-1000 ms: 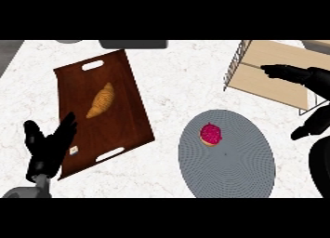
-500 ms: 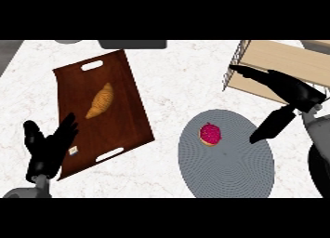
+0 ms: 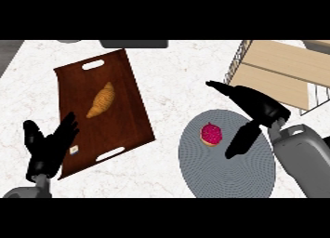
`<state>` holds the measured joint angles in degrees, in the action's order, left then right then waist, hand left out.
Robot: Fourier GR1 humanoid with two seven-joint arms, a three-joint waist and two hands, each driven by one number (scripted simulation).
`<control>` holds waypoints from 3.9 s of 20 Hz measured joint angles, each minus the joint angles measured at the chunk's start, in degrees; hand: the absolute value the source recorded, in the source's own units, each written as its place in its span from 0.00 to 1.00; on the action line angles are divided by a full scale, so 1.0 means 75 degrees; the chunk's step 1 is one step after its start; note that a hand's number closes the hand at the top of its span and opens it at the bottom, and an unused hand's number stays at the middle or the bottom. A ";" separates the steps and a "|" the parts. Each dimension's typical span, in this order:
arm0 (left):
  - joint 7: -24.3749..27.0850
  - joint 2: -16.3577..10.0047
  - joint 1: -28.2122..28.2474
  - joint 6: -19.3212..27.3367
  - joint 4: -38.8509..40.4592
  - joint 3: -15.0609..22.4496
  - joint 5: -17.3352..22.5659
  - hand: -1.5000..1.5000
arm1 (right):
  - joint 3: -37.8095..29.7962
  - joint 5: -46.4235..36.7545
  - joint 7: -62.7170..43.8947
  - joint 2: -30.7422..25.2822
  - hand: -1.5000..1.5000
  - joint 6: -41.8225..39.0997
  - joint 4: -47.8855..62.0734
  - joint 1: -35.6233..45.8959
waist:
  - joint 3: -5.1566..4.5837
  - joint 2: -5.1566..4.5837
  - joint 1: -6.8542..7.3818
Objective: Pick the cupcake from the placemat and place it in the tiered shelf
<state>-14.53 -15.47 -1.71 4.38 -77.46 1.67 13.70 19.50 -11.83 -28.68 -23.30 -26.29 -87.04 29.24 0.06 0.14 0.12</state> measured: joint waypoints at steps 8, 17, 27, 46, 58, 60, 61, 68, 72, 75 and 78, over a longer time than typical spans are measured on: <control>-0.0179 0.0108 -0.0075 -0.0150 0.0026 -0.0180 -0.0123 0.50 | 0.0114 -0.1086 -0.0489 0.0468 0.00 -0.0160 -0.0143 -0.0354 | -0.0004 -0.0010 -0.0001; -0.0132 0.0339 -0.0161 -0.0235 0.0077 -0.0368 -0.0428 0.50 | -0.0025 -0.2378 -0.0109 0.1032 0.00 0.0017 -0.0040 -0.0868 | 0.0006 -0.0008 0.0003; -0.0126 0.0405 -0.0109 -0.0533 0.0047 -0.0603 -0.0543 0.50 | 0.0020 -0.3803 0.0432 0.1621 0.00 0.0576 0.0848 -0.1057 | 0.0005 -0.0010 0.0009; -0.0310 0.0683 -0.0060 -0.0637 -0.0146 -0.0812 -0.0865 0.50 | -0.0478 -0.5083 0.2349 0.2402 1.00 0.1402 0.3161 -0.0481 | -0.0014 0.0008 0.0028; -0.0317 0.0752 -0.0185 -0.0703 -0.0020 -0.0918 -0.0915 0.50 | -0.0274 -0.5330 0.3324 0.2551 1.00 0.1378 0.3013 -0.0981 | -0.0013 0.0008 -0.0007; -0.0257 0.0702 -0.0136 -0.0758 -0.0017 -0.0954 -0.0900 0.50 | -0.0659 -0.5176 0.2726 0.2761 1.00 0.1640 0.3068 -0.0912 | -0.0008 -0.0002 -0.0001; -0.0332 0.0670 -0.0173 -0.0765 -0.0035 -0.0971 -0.0882 0.50 | -0.0879 -0.5108 0.2366 0.2835 1.00 0.1770 0.3074 -0.0899 | -0.0007 -0.0003 -0.0014; -0.0143 0.0639 -0.0115 -0.0819 0.0114 -0.1068 -0.0871 0.50 | -0.1221 -0.4702 0.0105 0.3056 1.00 0.2785 0.1680 -0.0892 | 0.0002 0.0026 -0.0069; -0.0259 0.0671 -0.0067 -0.0737 0.0008 -0.1047 -0.0911 0.50 | -0.1077 -0.5018 -0.0820 0.3080 1.00 0.2962 0.0144 -0.0793 | -0.0001 0.0058 -0.0125; -0.0213 0.0711 -0.0054 -0.0714 0.0045 -0.1050 -0.0925 0.50 | -0.0782 -0.5467 -0.1764 0.3088 1.00 0.2911 -0.1110 -0.0664 | -0.0004 0.0075 -0.0161; -0.0263 0.0688 -0.0091 -0.0686 0.0033 -0.1056 -0.0958 0.50 | -0.0848 -0.5857 -0.2853 0.3096 1.00 0.2497 -0.2145 -0.0078 | -0.0008 0.0076 -0.0156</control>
<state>-16.51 -10.31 -2.39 -0.77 -77.21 -6.25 6.51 13.14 -55.75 -50.08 -0.08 -7.56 -103.13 28.65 0.00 0.71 -1.06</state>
